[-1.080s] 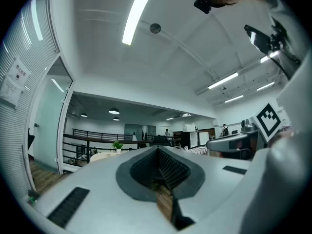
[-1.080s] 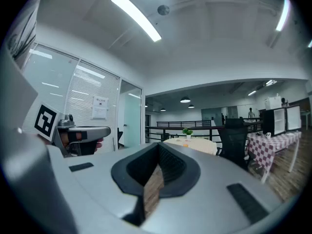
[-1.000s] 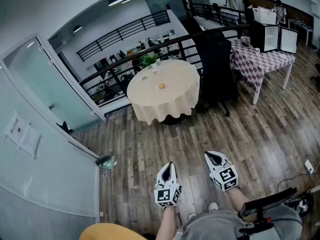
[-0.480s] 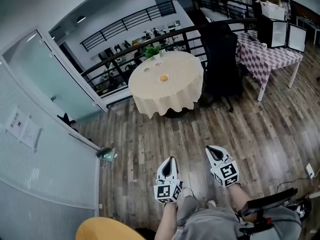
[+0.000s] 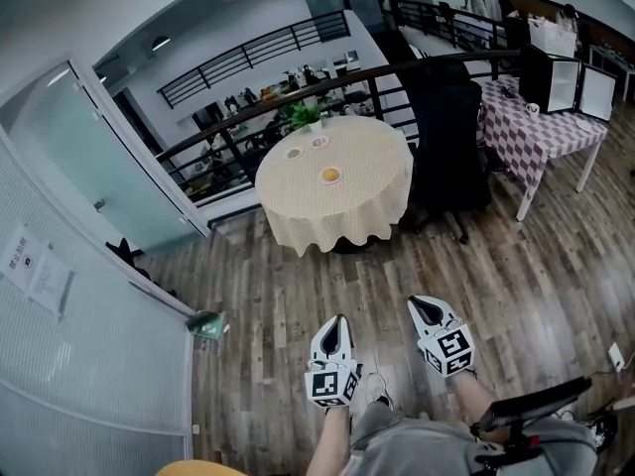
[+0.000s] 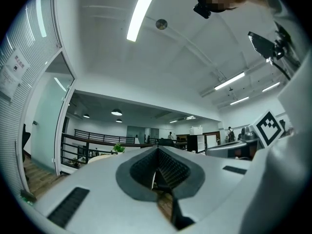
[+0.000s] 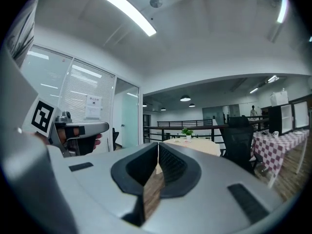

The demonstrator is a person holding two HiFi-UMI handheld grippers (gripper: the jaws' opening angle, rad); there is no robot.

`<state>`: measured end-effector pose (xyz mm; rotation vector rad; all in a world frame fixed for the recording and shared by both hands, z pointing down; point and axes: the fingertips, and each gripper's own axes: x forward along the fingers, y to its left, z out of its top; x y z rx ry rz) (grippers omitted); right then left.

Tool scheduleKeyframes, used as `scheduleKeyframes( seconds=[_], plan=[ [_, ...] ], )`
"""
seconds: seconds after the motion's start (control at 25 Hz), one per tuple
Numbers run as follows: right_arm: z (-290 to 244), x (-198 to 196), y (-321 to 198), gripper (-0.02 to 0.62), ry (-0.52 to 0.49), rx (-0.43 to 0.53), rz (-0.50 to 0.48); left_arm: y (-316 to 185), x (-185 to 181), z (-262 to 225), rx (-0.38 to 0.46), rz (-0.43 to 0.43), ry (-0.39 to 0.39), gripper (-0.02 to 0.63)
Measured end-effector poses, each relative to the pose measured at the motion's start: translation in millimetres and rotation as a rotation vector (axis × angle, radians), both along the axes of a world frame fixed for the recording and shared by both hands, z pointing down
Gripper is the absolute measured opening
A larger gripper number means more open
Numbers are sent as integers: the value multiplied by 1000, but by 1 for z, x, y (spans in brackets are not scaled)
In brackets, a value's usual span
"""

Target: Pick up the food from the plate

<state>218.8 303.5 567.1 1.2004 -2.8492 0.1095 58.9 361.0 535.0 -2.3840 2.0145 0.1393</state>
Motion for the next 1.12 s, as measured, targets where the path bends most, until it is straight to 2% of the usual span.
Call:
scheduleKeyframes(
  seconds=[0.32,0.6,0.96,1.12],
  plan=[
    [0,-74,-92,15,23,-24,56,-90,-77,7,-23,37,13,9],
    [-6,-128,-136,15,10,-26,94,-142,-132,10,-9,64,31,9],
    [10,-134,-157,15,-2,-58,133,-169,-135,28,-44,113,64,9],
    [8,-137,-176,15,-12,-26,130,-184,-136,23,-33,114,61,9]
  ],
)
